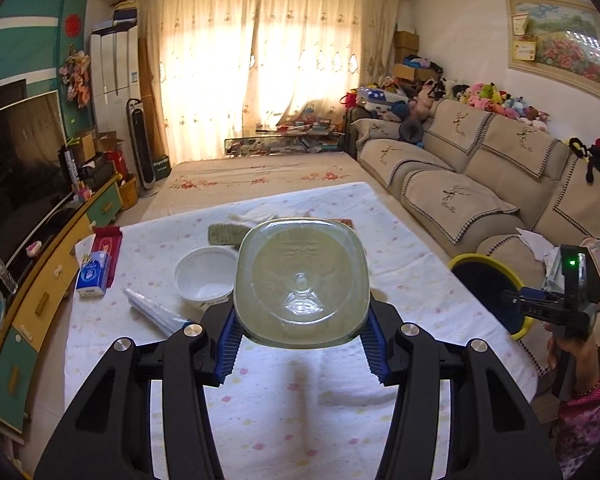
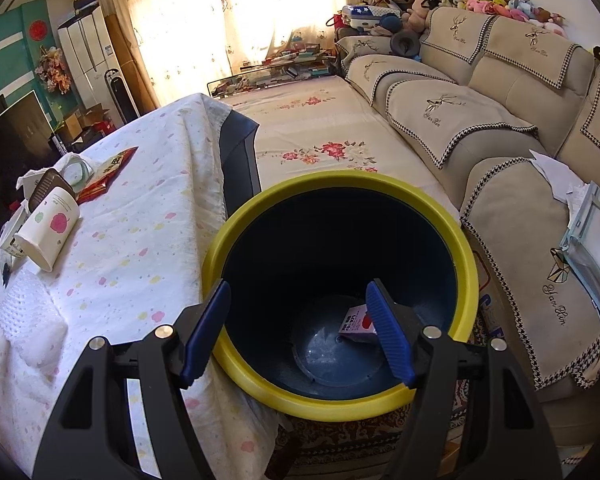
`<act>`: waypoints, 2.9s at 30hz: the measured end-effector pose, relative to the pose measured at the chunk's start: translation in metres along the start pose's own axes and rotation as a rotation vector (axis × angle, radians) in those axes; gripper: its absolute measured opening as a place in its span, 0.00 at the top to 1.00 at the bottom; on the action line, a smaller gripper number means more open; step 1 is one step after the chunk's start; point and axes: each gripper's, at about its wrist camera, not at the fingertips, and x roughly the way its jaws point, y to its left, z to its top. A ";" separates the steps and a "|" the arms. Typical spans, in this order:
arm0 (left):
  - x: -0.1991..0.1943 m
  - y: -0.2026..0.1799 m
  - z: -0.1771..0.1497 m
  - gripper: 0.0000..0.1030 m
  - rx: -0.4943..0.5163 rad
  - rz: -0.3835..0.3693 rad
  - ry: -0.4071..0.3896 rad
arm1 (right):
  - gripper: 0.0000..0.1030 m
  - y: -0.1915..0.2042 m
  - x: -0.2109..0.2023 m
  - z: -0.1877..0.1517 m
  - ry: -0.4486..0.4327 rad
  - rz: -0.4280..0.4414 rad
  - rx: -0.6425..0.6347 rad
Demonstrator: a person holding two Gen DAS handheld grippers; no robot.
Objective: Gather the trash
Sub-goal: 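Carry the bottle over the bin and open the left gripper, then lower the right gripper onto the white foam net sleeve and close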
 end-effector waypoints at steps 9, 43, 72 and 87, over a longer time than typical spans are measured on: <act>0.001 -0.087 0.026 0.50 0.119 -0.179 -0.011 | 0.35 -0.023 -0.021 0.000 -0.047 -0.002 0.039; 0.186 -0.312 0.014 0.37 0.322 -0.388 0.195 | 0.34 -0.115 -0.041 -0.011 -0.082 -0.074 0.211; -0.008 0.014 -0.065 0.15 -0.179 0.071 0.026 | 0.33 0.078 -0.025 -0.011 0.028 0.204 -0.162; -0.023 0.060 -0.099 0.15 -0.274 0.123 0.015 | 0.33 0.234 -0.033 -0.061 0.075 0.415 -0.593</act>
